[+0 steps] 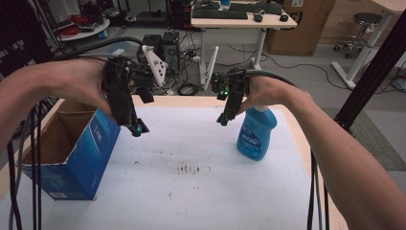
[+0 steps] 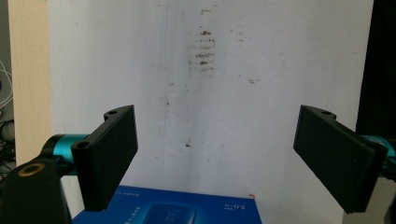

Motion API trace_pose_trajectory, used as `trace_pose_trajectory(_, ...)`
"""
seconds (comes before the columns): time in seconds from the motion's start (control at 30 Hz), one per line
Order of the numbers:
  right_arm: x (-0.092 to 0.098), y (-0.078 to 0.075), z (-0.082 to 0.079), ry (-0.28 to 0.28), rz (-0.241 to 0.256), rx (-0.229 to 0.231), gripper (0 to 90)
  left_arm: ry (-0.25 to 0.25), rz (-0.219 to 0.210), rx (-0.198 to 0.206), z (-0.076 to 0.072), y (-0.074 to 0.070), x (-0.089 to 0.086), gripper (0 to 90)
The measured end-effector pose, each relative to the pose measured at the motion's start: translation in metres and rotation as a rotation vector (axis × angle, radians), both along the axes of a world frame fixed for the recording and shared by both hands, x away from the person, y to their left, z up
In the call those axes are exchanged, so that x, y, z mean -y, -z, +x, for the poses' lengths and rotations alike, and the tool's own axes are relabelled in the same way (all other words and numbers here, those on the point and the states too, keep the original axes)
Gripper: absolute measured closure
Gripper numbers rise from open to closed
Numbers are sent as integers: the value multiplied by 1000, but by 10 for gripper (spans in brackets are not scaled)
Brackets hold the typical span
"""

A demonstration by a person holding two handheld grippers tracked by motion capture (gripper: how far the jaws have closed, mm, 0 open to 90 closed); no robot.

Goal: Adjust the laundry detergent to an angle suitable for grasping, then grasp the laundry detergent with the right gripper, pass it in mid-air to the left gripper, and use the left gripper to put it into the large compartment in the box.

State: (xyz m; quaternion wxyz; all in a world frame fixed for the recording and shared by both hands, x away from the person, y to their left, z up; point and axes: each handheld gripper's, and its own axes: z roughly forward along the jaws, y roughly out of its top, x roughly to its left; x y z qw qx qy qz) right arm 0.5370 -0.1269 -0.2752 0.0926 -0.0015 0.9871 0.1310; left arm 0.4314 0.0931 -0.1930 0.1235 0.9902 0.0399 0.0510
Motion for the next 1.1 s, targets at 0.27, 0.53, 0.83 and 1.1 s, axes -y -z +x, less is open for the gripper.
trace_pose_trajectory(0.27,3,-2,1,12,1,-2,169,-8,-5,15,-1,-1,-2,138)
trace_pose_trajectory(0.53,3,-2,0,17,2,1,169,-3,-3,4,1,3,0,138)
trace_pose_trajectory(0.83,4,-2,1,18,6,-4,169,7,-7,-12,4,7,3,138)
trace_pose_trajectory(1.1,13,-11,2,85,18,9,169,7,-11,-10,0,8,2,138)
